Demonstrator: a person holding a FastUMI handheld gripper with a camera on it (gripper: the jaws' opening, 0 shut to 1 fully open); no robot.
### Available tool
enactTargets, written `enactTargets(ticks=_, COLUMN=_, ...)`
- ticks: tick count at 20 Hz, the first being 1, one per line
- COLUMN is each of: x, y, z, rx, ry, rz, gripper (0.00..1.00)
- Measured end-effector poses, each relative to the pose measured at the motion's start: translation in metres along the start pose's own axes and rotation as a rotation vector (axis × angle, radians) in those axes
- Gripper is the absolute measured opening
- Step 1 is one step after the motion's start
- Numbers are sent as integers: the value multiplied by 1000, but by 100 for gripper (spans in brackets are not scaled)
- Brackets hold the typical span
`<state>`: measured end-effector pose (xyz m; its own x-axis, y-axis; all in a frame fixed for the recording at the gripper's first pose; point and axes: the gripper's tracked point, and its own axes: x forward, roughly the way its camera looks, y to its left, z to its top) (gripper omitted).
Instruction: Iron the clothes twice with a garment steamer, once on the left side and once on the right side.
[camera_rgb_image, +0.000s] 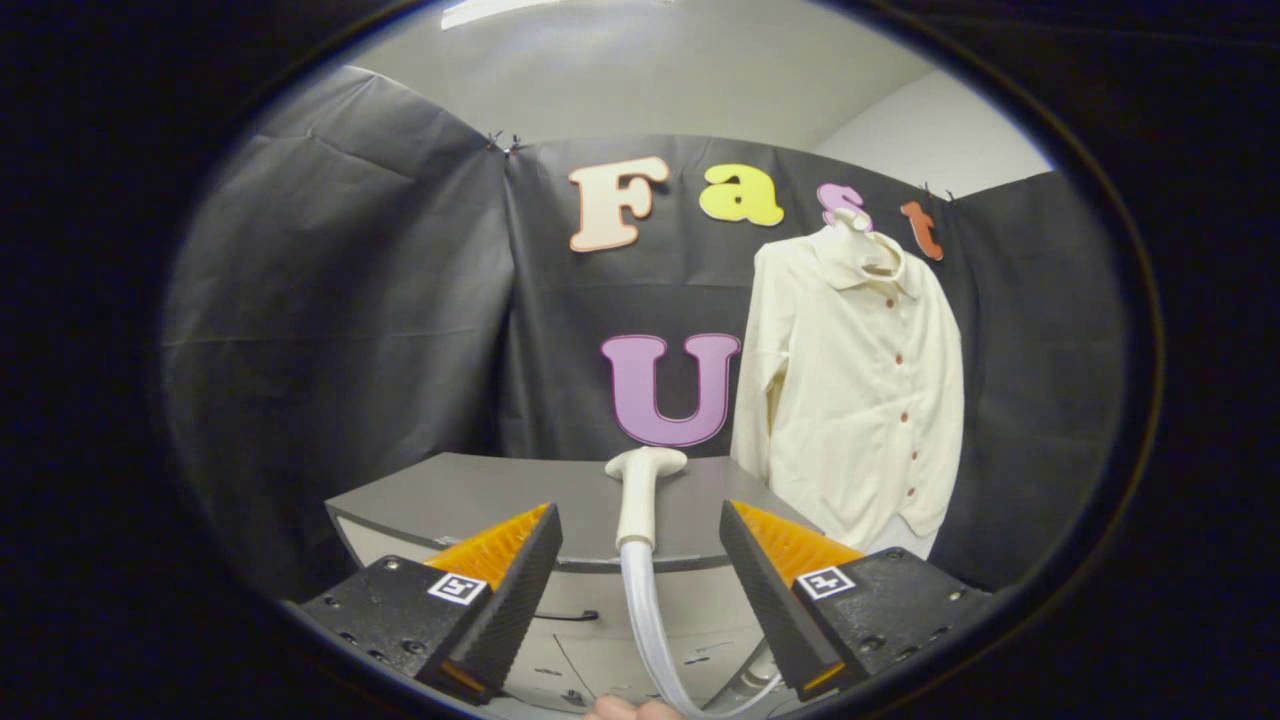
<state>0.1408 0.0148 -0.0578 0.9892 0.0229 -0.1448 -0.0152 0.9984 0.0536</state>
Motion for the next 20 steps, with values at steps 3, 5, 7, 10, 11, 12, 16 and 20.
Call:
enactTargets(ticks=3, x=30, y=-2, z=-5, rx=-26, ry=24, rz=-16, gripper=97)
enactTargets(ticks=5, x=50, y=-2, z=-12, rx=-30, ry=47, rz=-24, gripper=97)
enactTargets(ticks=7, x=70, y=3, z=-19, rx=-15, ry=74, rz=-15, gripper=97)
enactTargets(ticks=10, x=100, y=12, z=-34, rx=-23, ry=128, rz=-9, gripper=96)
enactTargets(ticks=11, x=109, y=12, z=-39, rx=-32, ry=145, rz=-18, gripper=96)
enactTargets(ticks=12, x=118, y=10, z=-45, rx=-37, ry=162, rz=-27, gripper=95)
enactTargets(ticks=16, x=143, y=10, z=-62, rx=-4, ry=234, rz=-35, gripper=87)
enactTargets(ticks=20, x=155, y=11, z=-79, rx=6, ry=315, rz=-33, gripper=69)
